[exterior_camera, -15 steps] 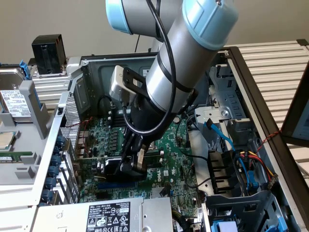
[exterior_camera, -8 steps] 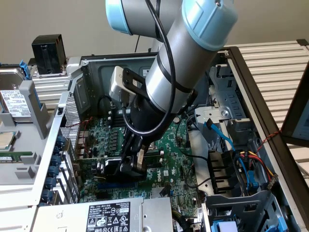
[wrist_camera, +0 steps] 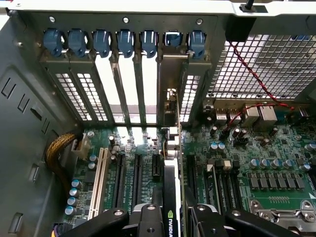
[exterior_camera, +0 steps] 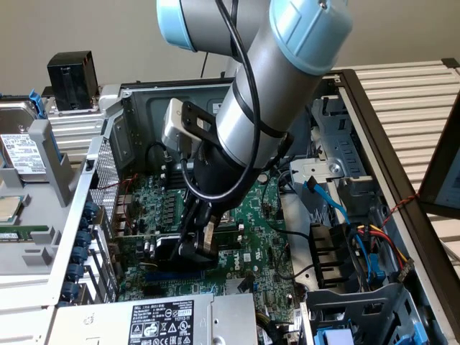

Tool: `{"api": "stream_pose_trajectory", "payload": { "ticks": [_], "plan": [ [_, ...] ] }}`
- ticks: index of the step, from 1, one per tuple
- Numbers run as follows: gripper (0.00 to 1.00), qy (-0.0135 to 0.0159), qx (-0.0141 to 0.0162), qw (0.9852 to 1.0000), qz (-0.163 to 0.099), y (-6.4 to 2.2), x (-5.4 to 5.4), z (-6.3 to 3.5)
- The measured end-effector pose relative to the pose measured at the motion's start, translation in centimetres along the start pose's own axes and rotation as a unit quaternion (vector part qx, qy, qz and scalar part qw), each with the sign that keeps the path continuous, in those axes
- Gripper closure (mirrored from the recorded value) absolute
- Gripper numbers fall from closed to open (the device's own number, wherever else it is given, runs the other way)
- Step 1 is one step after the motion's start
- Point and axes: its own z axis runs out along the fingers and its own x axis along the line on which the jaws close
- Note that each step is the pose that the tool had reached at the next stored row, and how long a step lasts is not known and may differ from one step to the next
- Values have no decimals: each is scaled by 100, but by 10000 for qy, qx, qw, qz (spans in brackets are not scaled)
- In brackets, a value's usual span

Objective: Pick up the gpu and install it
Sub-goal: 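Insert the gpu into the slot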

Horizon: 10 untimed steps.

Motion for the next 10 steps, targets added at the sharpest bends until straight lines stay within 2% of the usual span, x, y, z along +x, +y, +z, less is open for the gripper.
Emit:
{"api": "stream_pose_trajectory", "payload": {
  "ticks": [10],
  "plan": [
    [73,0,2,10000,0,-2,-2,13]
  ]
}}
